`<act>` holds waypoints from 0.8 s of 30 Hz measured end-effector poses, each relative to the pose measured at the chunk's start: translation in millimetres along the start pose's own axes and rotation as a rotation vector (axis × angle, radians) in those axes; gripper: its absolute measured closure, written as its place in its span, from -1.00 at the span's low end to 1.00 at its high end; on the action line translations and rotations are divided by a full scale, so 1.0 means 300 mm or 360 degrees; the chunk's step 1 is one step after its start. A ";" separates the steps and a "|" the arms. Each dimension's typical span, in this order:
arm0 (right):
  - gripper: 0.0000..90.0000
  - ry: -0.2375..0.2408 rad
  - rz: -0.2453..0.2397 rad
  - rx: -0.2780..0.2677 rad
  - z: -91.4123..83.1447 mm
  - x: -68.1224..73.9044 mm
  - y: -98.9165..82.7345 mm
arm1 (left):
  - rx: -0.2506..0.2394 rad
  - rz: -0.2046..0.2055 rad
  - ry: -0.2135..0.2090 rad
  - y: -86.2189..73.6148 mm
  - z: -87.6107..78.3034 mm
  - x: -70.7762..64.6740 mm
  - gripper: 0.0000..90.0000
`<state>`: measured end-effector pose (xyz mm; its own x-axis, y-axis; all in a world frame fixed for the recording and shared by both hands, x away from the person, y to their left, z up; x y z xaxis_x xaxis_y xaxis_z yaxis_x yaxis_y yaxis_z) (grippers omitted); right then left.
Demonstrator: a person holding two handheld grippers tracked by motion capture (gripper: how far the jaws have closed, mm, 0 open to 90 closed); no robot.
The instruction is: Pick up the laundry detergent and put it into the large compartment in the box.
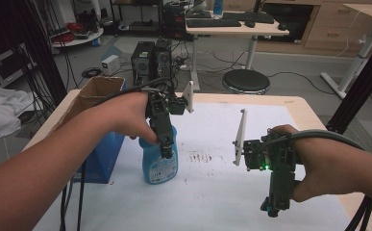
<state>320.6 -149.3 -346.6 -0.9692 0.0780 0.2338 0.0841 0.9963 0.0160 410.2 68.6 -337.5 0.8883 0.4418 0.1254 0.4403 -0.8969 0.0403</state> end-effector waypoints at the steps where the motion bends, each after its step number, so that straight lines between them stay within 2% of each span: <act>1: -0.93 0.0001 0.0006 -0.0006 0.000 0.001 0.001 | -0.0004 -0.0001 -0.0001 0.000 0.000 0.000 -0.74; 6: -0.93 0.0001 0.0007 -0.0001 0.000 0.002 0.001 | 0.0002 0.0001 0.0011 0.002 0.001 -0.001 -0.72; 16: -0.93 0.0006 0.0014 -0.0007 0.002 0.004 0.000 | 0.0007 0.0012 0.0011 0.002 0.001 -0.004 -0.56; 20: -0.93 -0.0011 -0.0012 0.0013 0.002 -0.002 0.000 | 0.0008 0.0004 0.0018 0.003 0.001 -0.005 -0.53; 21: -0.93 0.0004 0.0013 -0.0005 0.004 0.003 0.003 | 0.0011 0.0006 0.0021 0.003 0.001 -0.004 -0.52; 24: -0.93 0.0001 0.0012 -0.0005 0.002 0.003 0.005 | 0.0008 0.0010 0.0026 0.002 0.000 -0.004 -0.51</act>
<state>319.6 -147.6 -347.1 -0.9684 0.0858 0.2343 0.0923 0.9956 0.0170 409.4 67.4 -337.7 0.8888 0.4358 0.1418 0.4356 -0.8995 0.0343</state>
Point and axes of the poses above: each handheld gripper's, and its own axes: z roughly forward along the jaws, y roughly out of its top, x roughly to its left, the point moved 4 cm from there along z, roughly forward along the jaws, and after that the axes turned 12 degrees about y, right-handed, at the moved point
